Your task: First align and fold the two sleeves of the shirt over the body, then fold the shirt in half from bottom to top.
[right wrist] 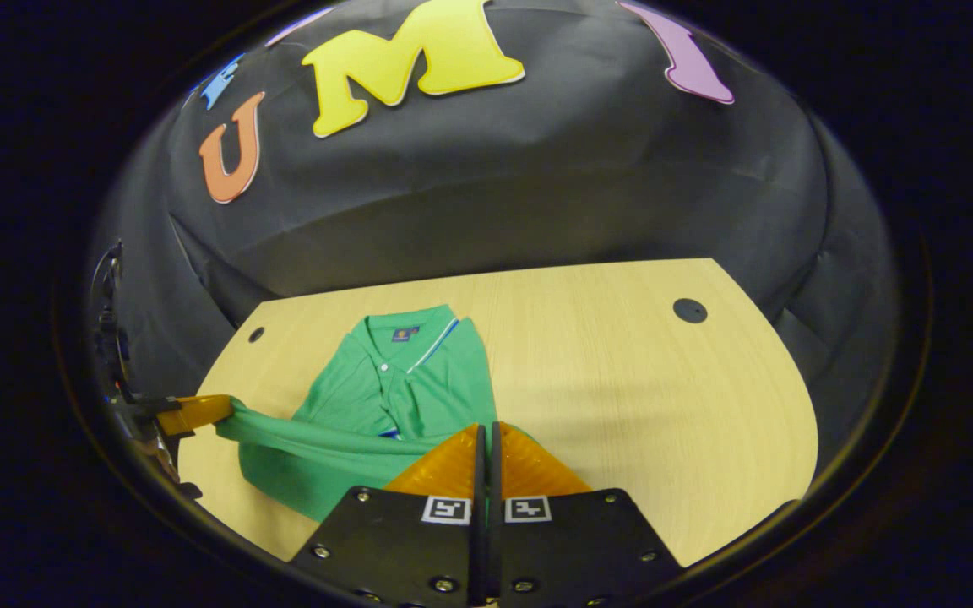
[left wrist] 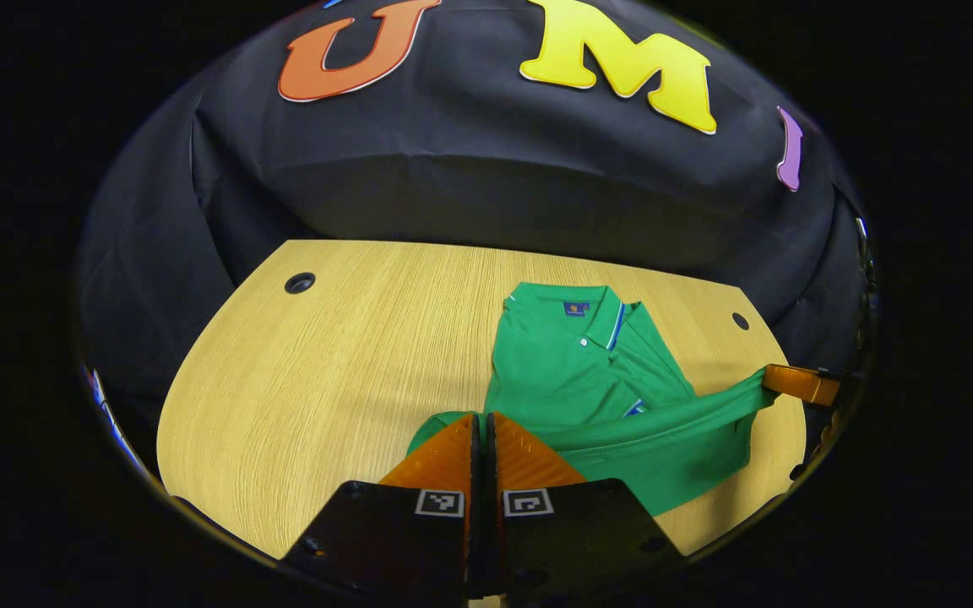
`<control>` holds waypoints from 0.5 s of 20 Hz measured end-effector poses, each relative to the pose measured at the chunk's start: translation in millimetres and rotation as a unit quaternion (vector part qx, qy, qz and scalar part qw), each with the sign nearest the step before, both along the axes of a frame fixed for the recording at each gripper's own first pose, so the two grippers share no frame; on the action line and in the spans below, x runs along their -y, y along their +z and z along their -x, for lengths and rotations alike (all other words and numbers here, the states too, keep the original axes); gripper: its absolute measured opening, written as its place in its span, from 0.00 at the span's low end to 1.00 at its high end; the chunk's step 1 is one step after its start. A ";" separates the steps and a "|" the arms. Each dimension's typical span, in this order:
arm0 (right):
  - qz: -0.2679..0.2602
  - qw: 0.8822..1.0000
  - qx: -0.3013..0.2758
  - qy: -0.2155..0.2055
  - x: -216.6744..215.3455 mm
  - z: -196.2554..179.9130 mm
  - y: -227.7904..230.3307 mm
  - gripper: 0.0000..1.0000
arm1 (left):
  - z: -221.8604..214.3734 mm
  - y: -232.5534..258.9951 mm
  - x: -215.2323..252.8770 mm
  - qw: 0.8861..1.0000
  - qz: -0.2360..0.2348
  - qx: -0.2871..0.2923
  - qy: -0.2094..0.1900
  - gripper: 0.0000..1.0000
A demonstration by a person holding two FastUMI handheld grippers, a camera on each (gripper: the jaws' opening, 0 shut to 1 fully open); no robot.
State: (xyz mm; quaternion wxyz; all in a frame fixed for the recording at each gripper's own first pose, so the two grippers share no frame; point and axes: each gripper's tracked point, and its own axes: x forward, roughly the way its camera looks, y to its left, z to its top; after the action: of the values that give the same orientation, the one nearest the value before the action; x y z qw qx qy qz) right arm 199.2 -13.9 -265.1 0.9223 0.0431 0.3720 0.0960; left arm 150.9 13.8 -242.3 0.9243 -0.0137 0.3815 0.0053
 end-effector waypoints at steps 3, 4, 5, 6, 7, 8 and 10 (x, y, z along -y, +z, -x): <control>0.004 1.000 0.001 0.001 -3.9 -25.1 -3.1 0.01 | -28.6 0.8 -4.2 1.000 -0.001 0.002 -0.001 0.03; 0.003 1.000 0.002 0.000 -5.3 -35.7 -2.6 0.00 | -37.9 1.6 -6.2 1.000 -0.002 0.005 0.001 0.03; 0.001 1.000 0.005 -0.002 -7.0 -45.1 -2.4 0.01 | -46.4 0.6 -6.9 1.000 -0.002 0.007 0.001 0.03; 0.000 1.000 0.008 -0.002 -8.4 -56.0 -2.3 0.01 | -55.2 0.3 -7.4 1.000 -0.001 0.008 0.002 0.03; 0.000 1.000 0.010 -0.001 -9.5 -66.1 -2.1 0.00 | -64.4 -0.9 -6.8 1.000 -0.003 0.010 0.001 0.03; 0.000 1.000 0.011 0.001 -11.1 -76.2 -2.8 0.00 | -74.5 -2.3 -7.4 1.000 -0.006 0.013 -0.001 0.03; 0.001 1.000 0.015 0.004 -13.9 -96.3 -3.6 0.00 | -94.5 -4.8 -7.6 1.000 -0.008 0.017 -0.002 0.03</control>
State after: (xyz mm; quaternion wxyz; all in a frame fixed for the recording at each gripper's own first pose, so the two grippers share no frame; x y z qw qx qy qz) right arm 295.5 0.0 -268.7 0.9274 0.0389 0.3585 0.0999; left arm 245.4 21.4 -247.1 0.9306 -0.0054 0.3659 0.0062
